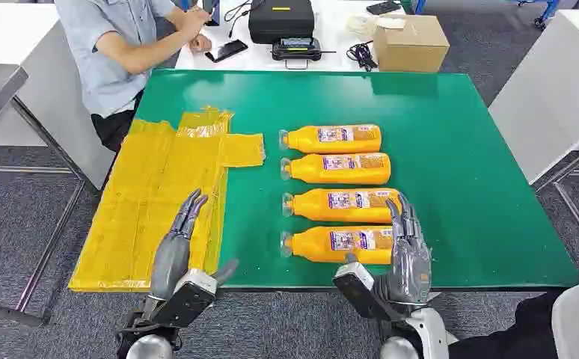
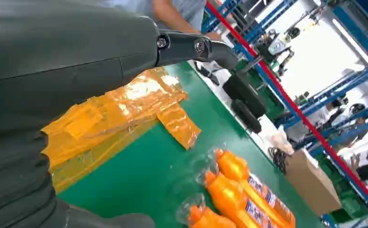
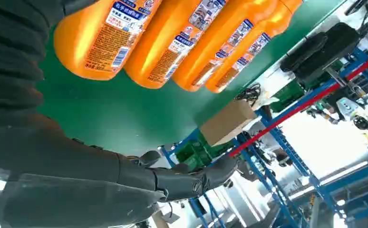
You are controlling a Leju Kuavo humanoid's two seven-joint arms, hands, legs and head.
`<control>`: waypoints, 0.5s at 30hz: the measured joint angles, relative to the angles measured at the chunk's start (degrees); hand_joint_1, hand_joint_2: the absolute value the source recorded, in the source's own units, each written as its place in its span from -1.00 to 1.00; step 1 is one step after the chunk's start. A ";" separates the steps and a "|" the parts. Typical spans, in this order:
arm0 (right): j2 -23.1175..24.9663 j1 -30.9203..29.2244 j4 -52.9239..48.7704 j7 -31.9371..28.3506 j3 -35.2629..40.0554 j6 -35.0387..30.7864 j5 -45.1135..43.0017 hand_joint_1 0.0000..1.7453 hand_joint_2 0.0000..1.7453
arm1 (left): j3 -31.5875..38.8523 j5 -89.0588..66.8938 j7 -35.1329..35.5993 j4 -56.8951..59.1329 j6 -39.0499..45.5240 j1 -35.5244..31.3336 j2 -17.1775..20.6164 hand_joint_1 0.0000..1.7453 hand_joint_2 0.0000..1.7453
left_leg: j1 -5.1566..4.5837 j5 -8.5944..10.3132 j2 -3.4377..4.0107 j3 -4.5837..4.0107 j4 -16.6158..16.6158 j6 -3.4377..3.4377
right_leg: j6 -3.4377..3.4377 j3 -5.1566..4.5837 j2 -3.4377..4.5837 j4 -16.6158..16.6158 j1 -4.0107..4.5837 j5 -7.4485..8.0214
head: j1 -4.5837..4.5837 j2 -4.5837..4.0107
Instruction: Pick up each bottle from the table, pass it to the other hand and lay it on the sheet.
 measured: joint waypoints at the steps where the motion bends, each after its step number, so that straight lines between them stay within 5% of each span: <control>1: 0.00 -0.07 0.02 0.11 -0.02 -0.02 0.68 -1.00 1.00 | -0.18 0.00 0.11 0.02 -0.37 -0.08 0.00 -1.00 1.00 | 0.00 0.00 0.00 0.00 0.00 0.00 | 0.00 0.00 0.00 0.00 0.00 0.00 | 0.00 0.00; 15: -4.07 -7.95 11.48 7.87 -0.24 0.83 11.59 -1.00 1.00 | -5.18 0.28 -0.18 7.32 -2.97 -3.71 0.61 -1.00 1.00 | 0.00 0.02 0.03 0.03 0.01 0.01 | 0.01 0.01 0.01 0.00 0.01 0.03 | -0.04 0.00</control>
